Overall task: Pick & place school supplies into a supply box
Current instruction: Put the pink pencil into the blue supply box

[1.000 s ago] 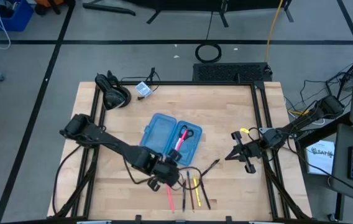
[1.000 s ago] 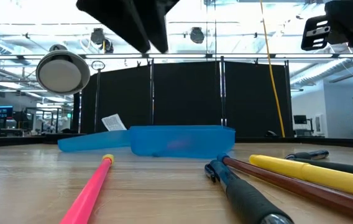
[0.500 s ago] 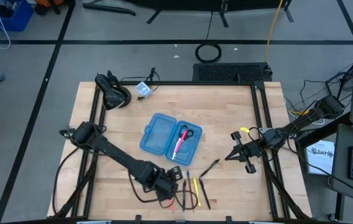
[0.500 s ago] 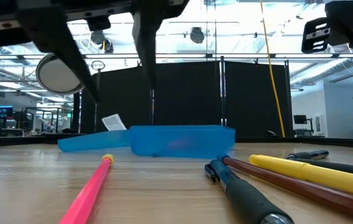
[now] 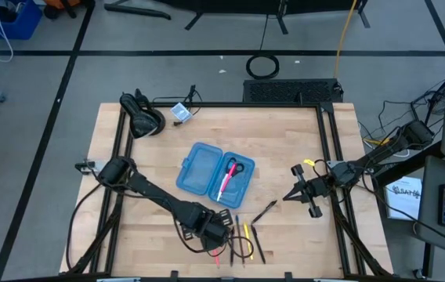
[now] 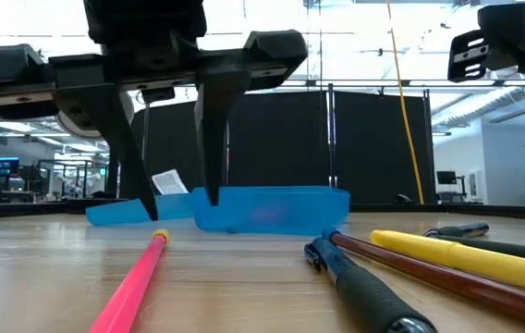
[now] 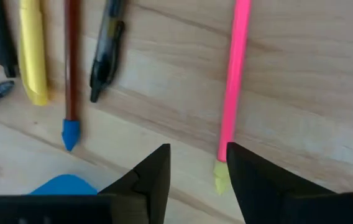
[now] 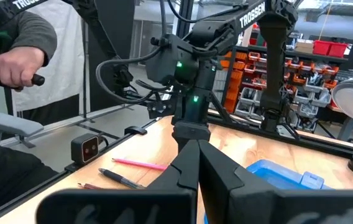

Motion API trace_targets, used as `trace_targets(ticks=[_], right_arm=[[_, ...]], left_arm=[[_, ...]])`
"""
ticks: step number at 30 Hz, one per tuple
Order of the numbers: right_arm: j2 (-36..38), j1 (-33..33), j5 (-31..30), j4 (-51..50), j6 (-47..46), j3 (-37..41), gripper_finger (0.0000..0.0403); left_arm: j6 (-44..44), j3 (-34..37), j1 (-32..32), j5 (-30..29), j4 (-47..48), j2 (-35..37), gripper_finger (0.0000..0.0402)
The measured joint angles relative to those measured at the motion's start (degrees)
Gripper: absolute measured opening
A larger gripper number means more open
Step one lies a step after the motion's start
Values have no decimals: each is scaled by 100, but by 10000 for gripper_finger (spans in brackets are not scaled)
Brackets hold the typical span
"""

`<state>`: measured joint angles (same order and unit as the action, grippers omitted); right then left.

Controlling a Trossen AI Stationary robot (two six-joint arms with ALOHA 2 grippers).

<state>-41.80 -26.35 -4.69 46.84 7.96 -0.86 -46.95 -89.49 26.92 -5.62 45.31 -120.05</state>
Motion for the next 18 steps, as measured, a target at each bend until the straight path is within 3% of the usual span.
trace_targets(ticks=[6,14,18], right_arm=[[0,0,0,1,-31,0,0],[2,0,0,6,-135,0,0],[2,0,1,7,-135,0,0]], left_arm=[[129,-2,20,380,65,-62,159],[140,2,-59,315,-78,-238,159],[91,-13,-168,640,47,-319,158]])
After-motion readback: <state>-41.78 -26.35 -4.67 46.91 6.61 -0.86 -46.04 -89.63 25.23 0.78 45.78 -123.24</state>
